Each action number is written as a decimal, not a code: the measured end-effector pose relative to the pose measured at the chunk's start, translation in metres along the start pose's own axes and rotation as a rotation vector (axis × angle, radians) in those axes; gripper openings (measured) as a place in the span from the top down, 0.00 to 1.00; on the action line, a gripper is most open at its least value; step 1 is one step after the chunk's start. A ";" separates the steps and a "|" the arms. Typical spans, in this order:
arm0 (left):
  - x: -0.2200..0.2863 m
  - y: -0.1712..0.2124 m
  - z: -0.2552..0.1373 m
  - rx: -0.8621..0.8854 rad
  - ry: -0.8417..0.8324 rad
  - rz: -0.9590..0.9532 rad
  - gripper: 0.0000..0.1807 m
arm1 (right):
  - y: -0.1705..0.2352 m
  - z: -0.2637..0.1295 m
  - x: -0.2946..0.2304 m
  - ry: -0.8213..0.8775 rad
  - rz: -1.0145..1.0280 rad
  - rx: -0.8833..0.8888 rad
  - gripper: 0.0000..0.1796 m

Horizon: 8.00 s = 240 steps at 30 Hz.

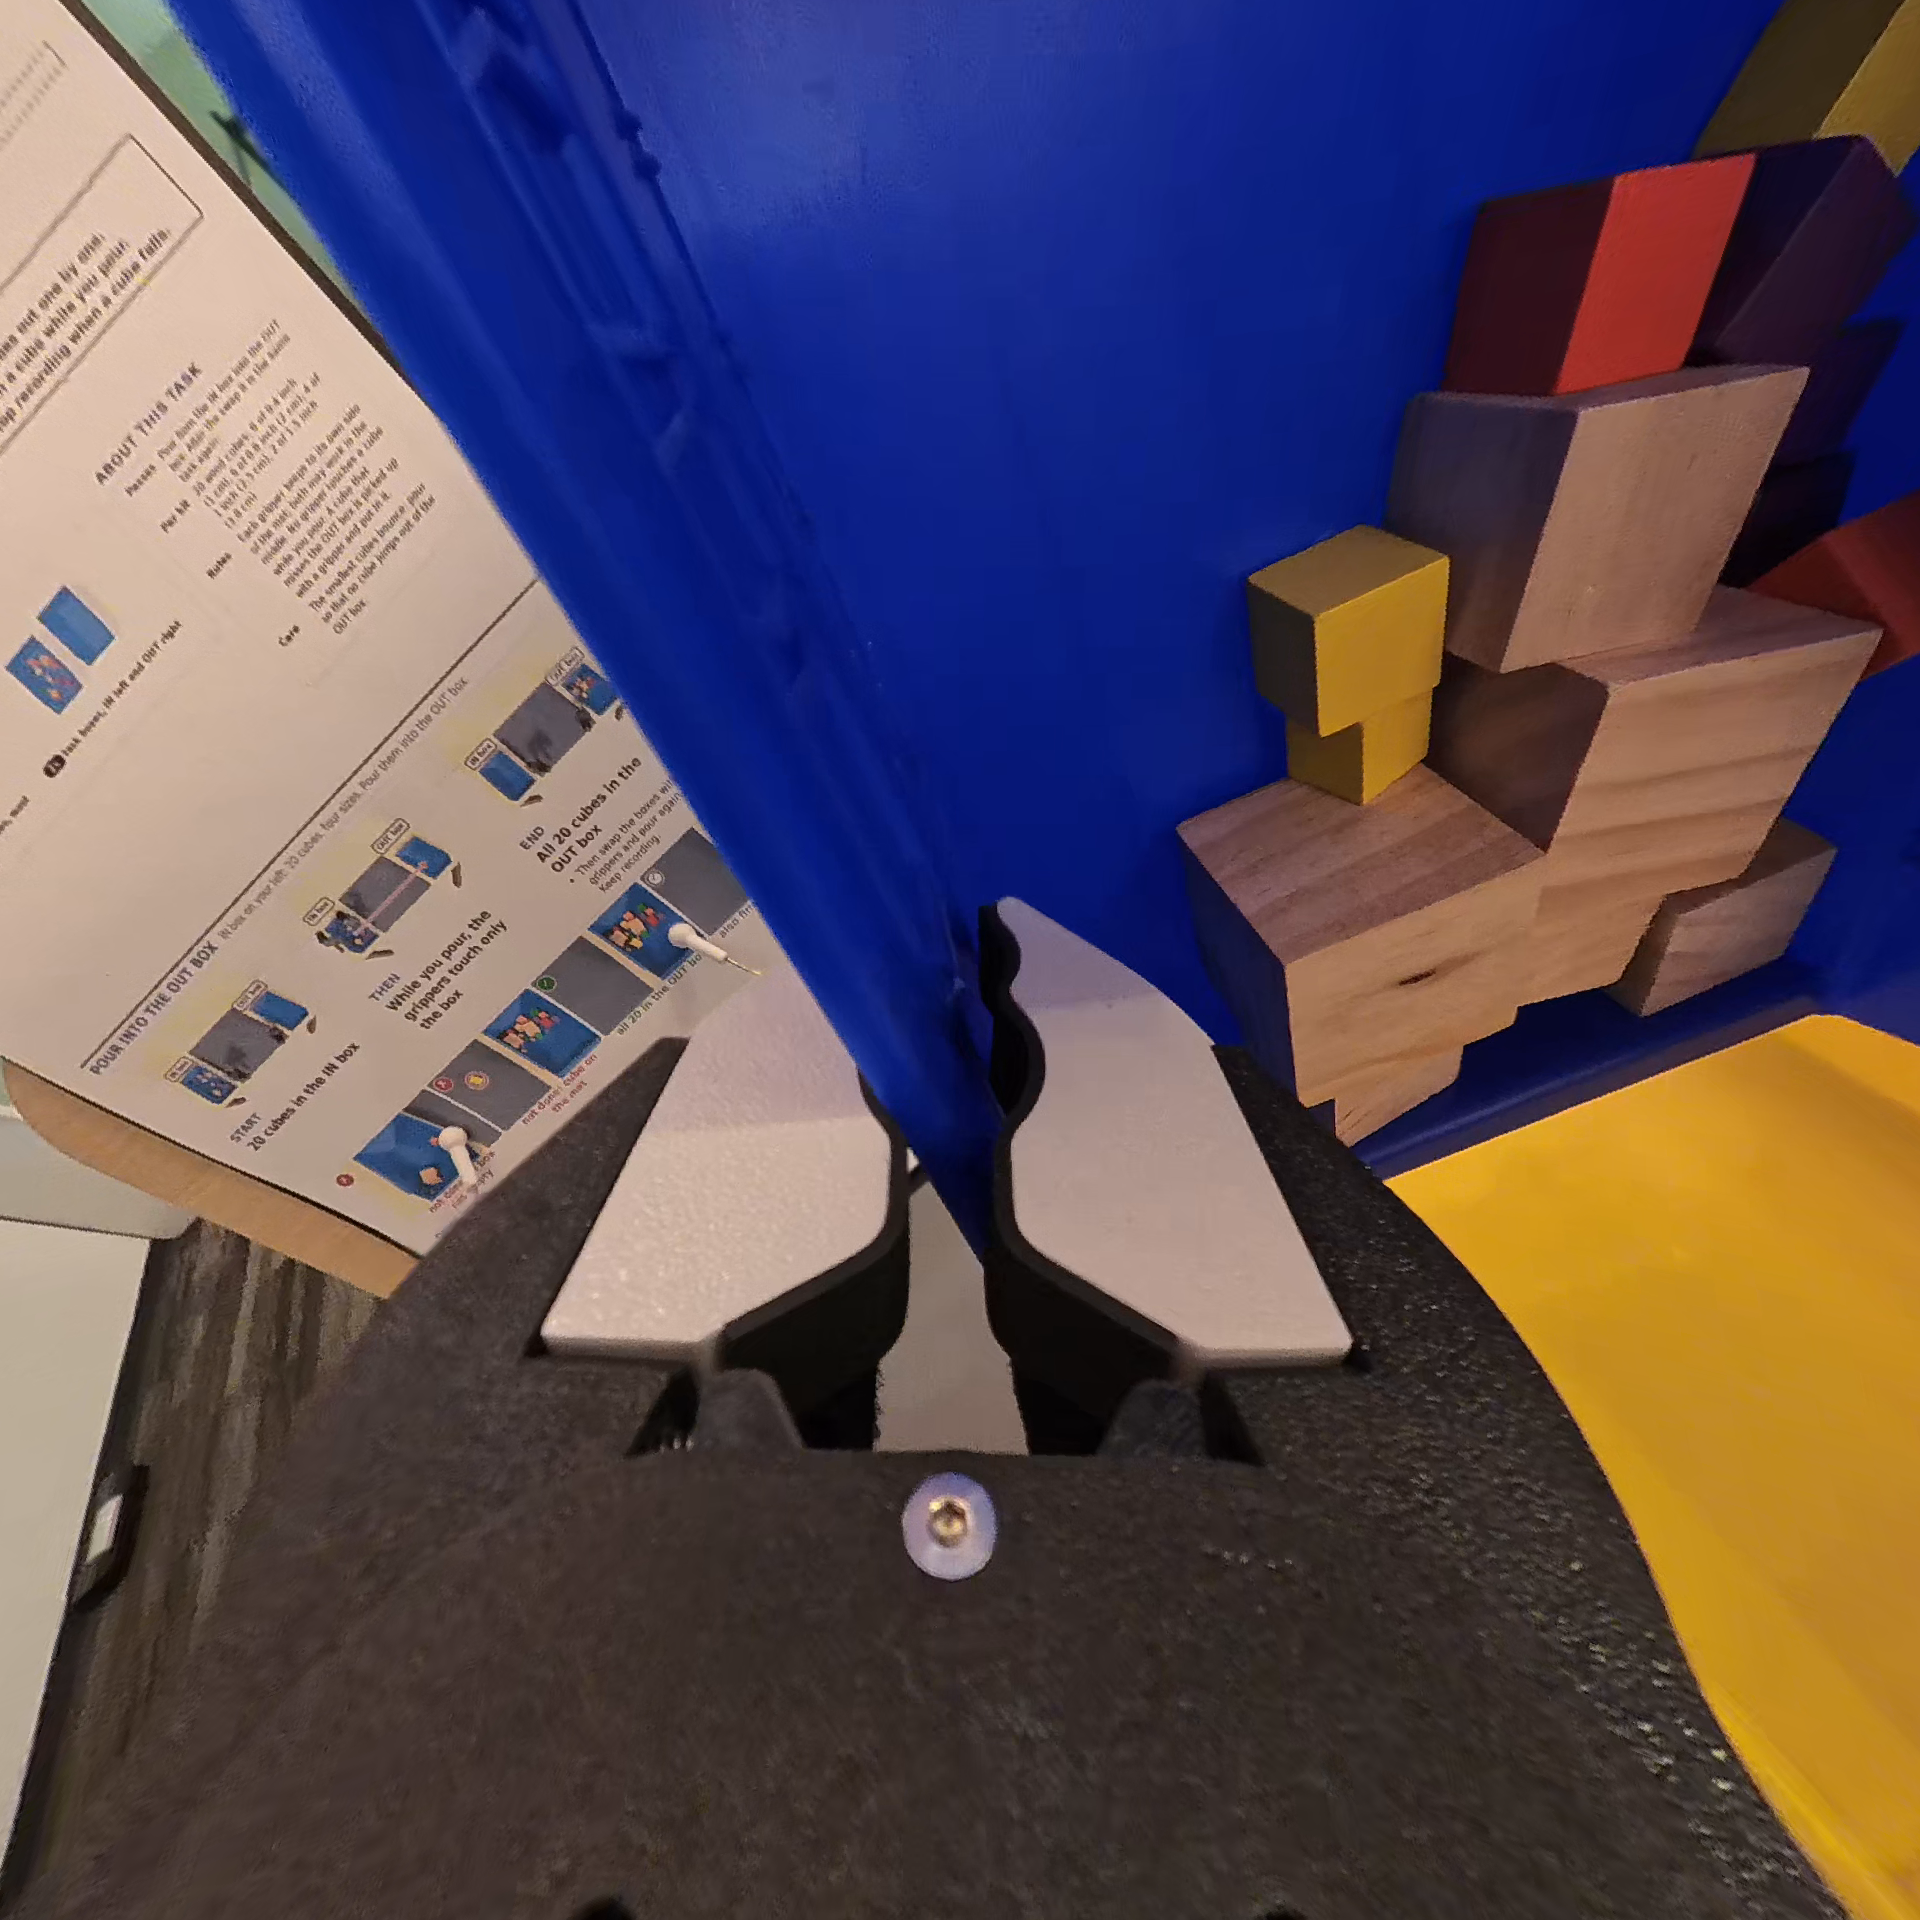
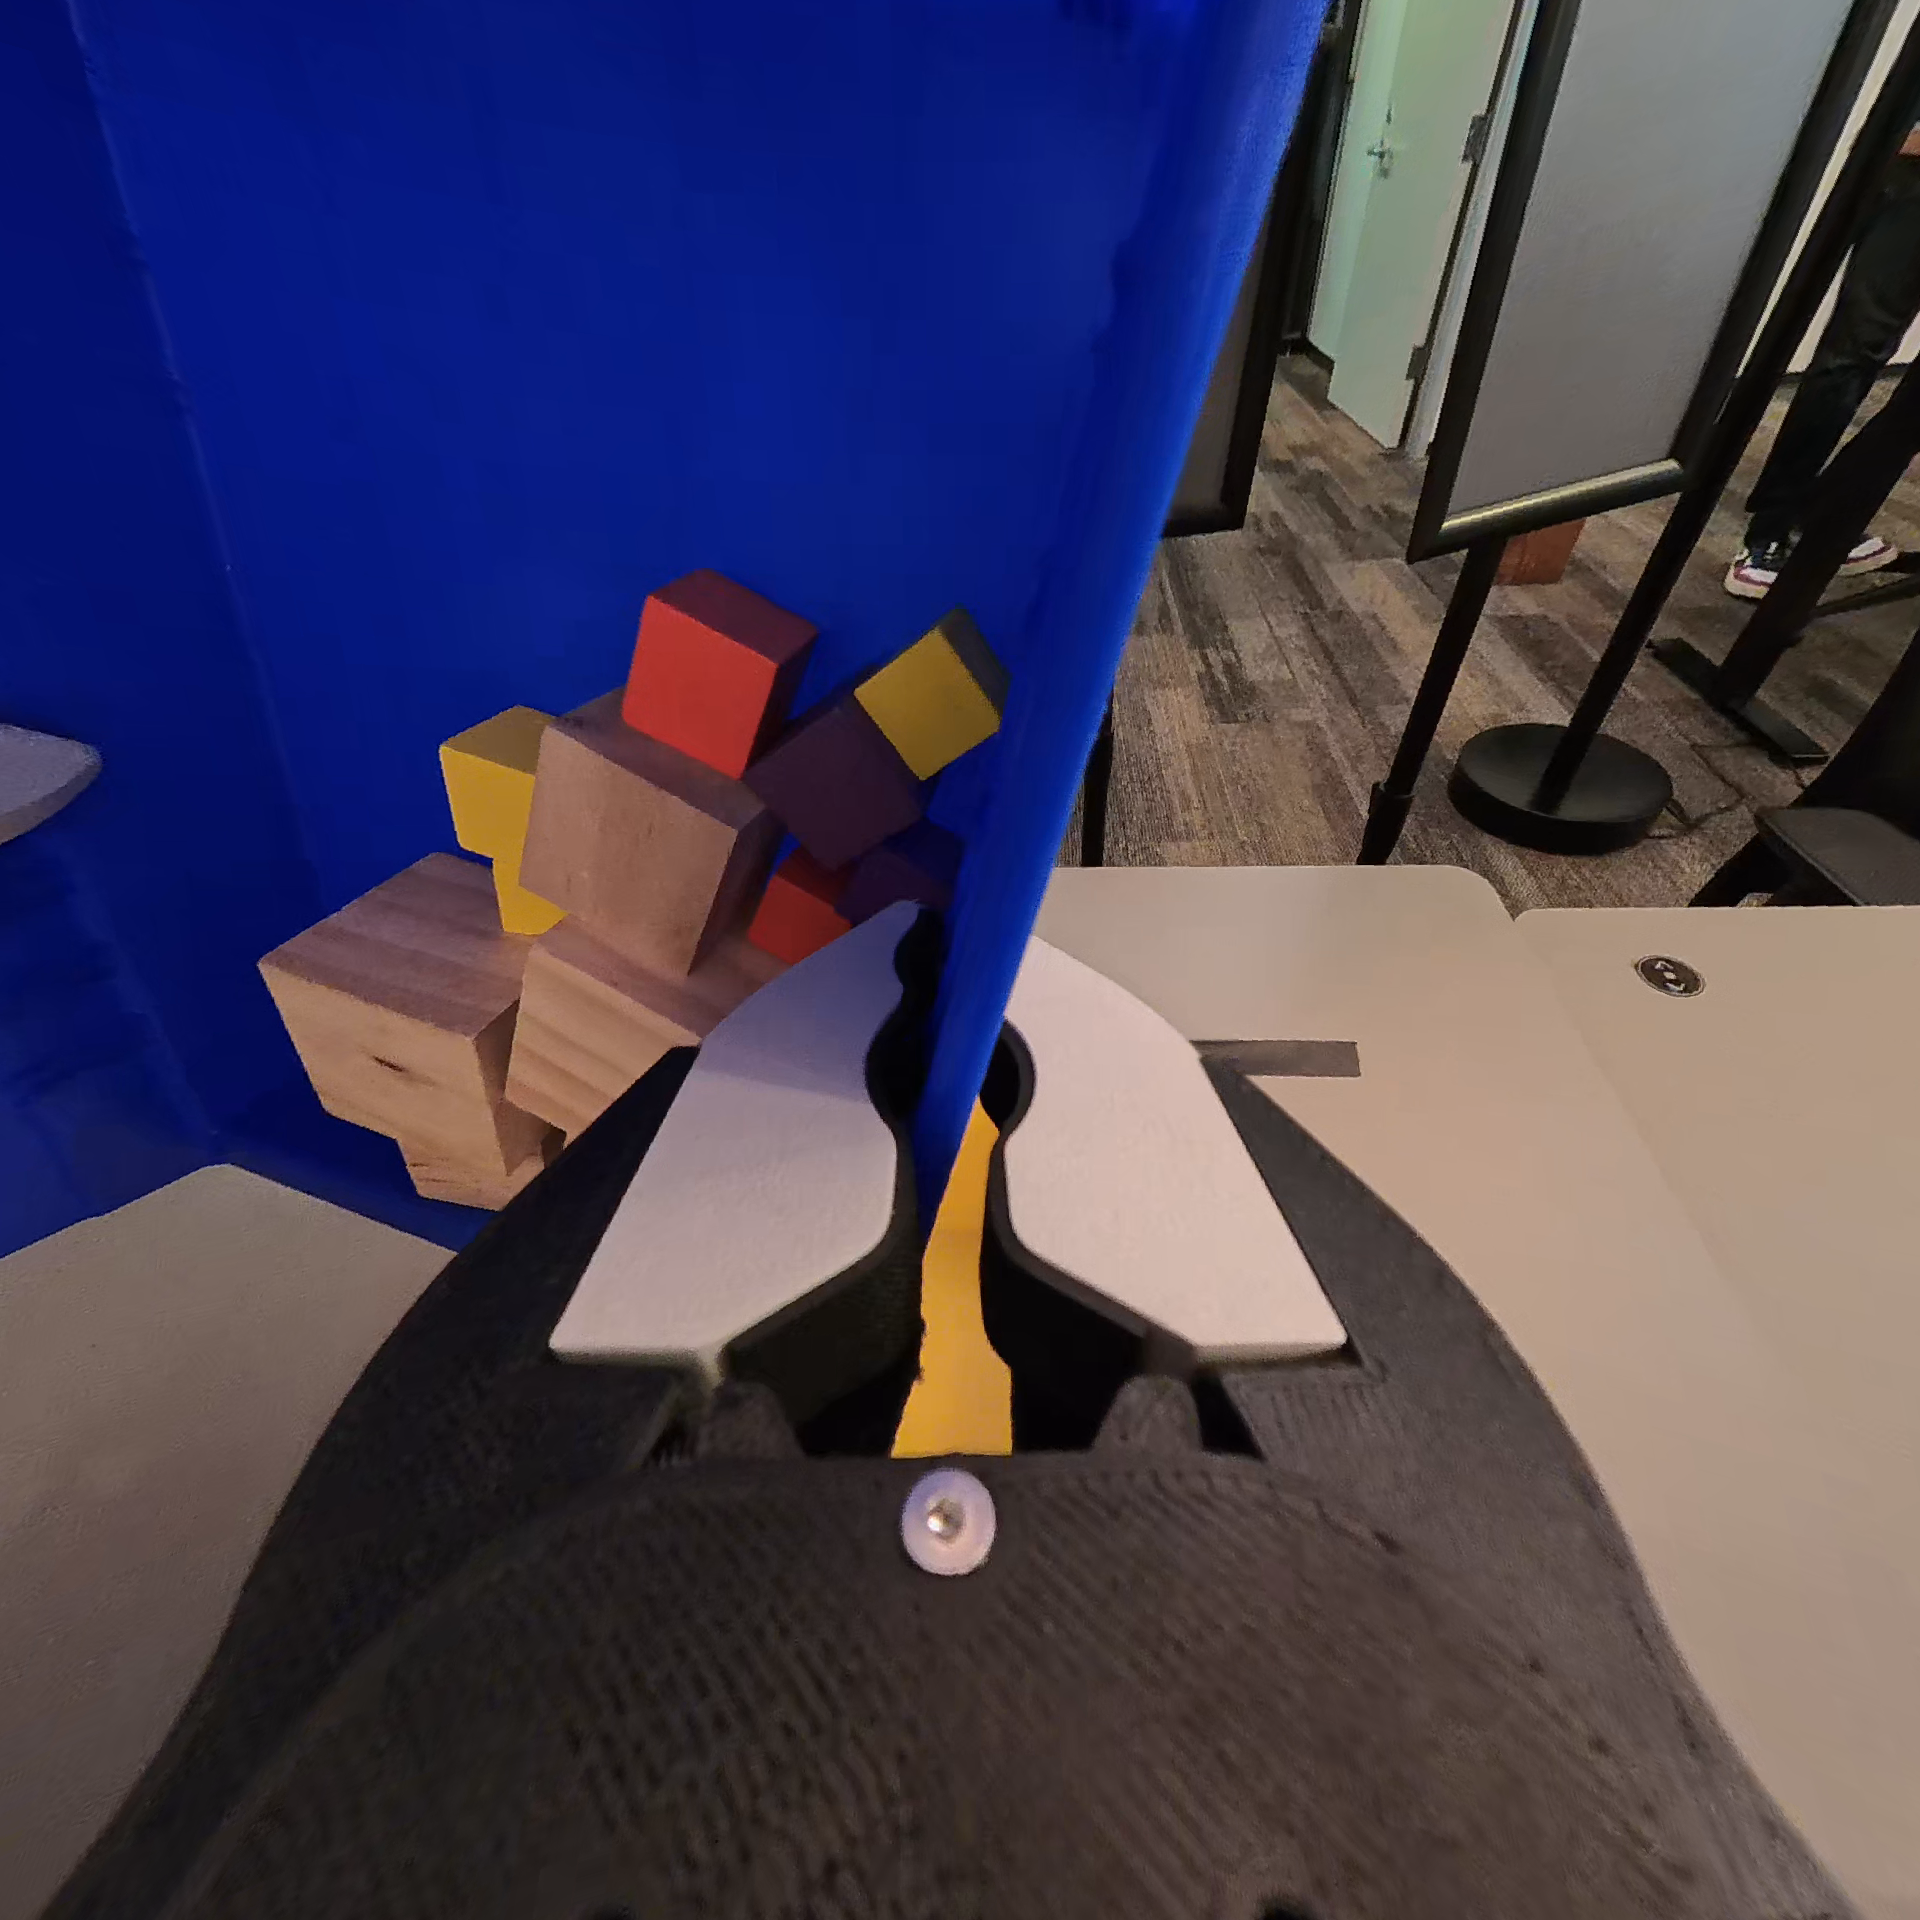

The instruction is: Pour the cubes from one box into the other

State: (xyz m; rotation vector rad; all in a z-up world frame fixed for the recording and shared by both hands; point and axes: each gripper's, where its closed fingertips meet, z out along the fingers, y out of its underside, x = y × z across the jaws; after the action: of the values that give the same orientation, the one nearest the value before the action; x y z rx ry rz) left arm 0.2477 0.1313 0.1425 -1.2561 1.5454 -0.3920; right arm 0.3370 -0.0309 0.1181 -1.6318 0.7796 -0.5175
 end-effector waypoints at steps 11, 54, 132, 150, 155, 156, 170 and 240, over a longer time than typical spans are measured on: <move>0.000 -0.006 -0.005 0.099 -0.047 0.021 0.94 | -0.004 0.001 0.002 -0.020 -0.003 0.086 0.97; 0.007 0.015 -0.006 0.318 -0.095 -0.097 0.94 | -0.006 0.004 -0.005 -0.033 -0.149 0.224 0.98; 0.016 0.015 -0.011 0.465 -0.040 -0.113 0.91 | -0.016 -0.012 -0.005 0.008 -0.263 0.388 0.97; 0.015 0.009 -0.025 0.540 -0.063 -0.083 0.91 | -0.023 -0.023 -0.007 0.007 -0.269 0.477 0.97; 0.015 0.007 -0.031 0.554 -0.059 -0.083 0.91 | -0.026 -0.027 -0.008 0.006 -0.276 0.482 0.97; 0.015 0.006 -0.033 0.559 -0.056 -0.085 0.91 | -0.027 -0.029 -0.009 0.007 -0.278 0.482 0.97; 0.075 0.007 -0.032 0.380 0.229 -0.139 0.80 | -0.089 -0.045 0.006 0.050 -0.269 0.106 0.96; -0.150 0.450 -0.092 -1.181 0.488 -0.595 0.95 | 0.242 -0.011 0.036 -0.089 0.147 -1.351 0.97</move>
State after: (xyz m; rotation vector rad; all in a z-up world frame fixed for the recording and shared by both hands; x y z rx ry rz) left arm -0.0755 0.4047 -0.0907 -2.7266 1.8347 -0.1191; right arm 0.3040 -0.0843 -0.1185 -2.7390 1.2863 0.3213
